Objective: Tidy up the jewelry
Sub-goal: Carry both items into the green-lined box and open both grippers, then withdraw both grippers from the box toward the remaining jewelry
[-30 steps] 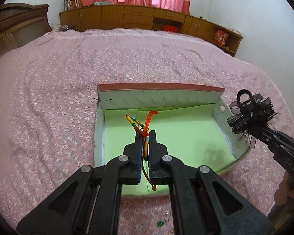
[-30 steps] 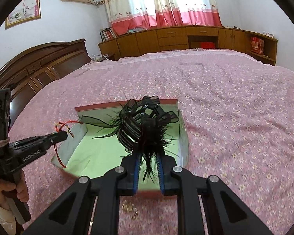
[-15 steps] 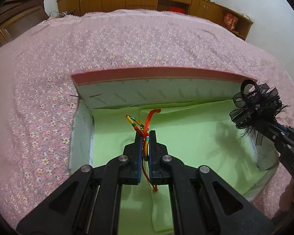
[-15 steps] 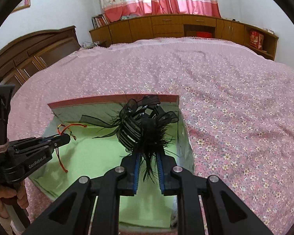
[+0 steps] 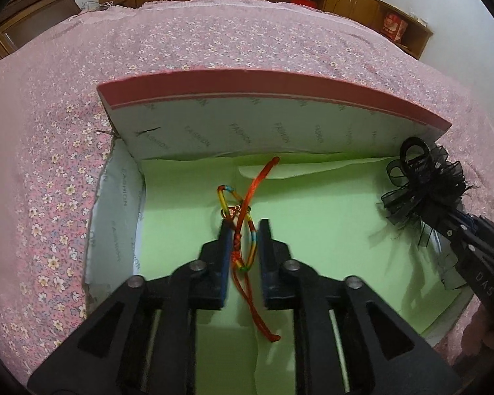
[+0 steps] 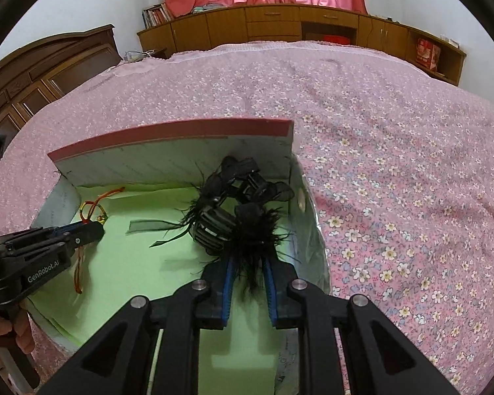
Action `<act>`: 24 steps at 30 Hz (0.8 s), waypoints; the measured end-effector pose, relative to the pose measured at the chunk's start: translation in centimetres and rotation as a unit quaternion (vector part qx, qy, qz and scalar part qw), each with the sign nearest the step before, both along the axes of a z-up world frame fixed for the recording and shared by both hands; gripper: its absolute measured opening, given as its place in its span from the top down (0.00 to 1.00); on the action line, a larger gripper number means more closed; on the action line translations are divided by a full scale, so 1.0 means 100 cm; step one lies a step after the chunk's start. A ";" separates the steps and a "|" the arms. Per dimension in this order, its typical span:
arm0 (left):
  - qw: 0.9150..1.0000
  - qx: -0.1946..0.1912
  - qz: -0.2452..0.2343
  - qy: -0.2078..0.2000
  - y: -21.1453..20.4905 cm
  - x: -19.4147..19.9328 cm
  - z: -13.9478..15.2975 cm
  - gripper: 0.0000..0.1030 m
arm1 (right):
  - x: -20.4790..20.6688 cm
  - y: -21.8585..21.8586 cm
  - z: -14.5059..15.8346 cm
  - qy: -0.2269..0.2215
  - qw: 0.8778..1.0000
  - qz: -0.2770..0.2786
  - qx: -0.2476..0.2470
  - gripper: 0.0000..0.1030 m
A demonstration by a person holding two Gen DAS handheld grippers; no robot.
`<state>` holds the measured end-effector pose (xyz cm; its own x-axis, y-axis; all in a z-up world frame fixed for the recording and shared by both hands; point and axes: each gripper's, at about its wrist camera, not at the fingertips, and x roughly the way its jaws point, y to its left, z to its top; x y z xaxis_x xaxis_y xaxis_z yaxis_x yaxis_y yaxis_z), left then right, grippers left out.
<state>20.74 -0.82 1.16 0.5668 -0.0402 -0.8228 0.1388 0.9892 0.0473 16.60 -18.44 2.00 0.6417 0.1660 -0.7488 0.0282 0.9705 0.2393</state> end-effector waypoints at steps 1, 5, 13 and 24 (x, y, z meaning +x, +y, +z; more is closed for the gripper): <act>1.000 0.000 0.003 0.001 0.000 0.000 0.000 0.78 | 0.000 0.000 0.000 0.002 1.000 -0.002 0.000 0.79; 1.000 -0.015 0.015 0.005 0.003 0.005 0.001 0.66 | -0.001 -0.001 0.002 0.002 1.000 0.001 0.005 0.67; 1.000 -0.003 0.010 -0.003 0.005 -0.021 0.017 0.65 | -0.020 0.000 0.019 -0.015 1.000 0.004 0.004 0.56; 0.998 -0.057 0.001 -0.039 0.023 -0.083 0.049 0.64 | -0.060 -0.003 0.051 -0.061 0.998 0.010 0.029 0.51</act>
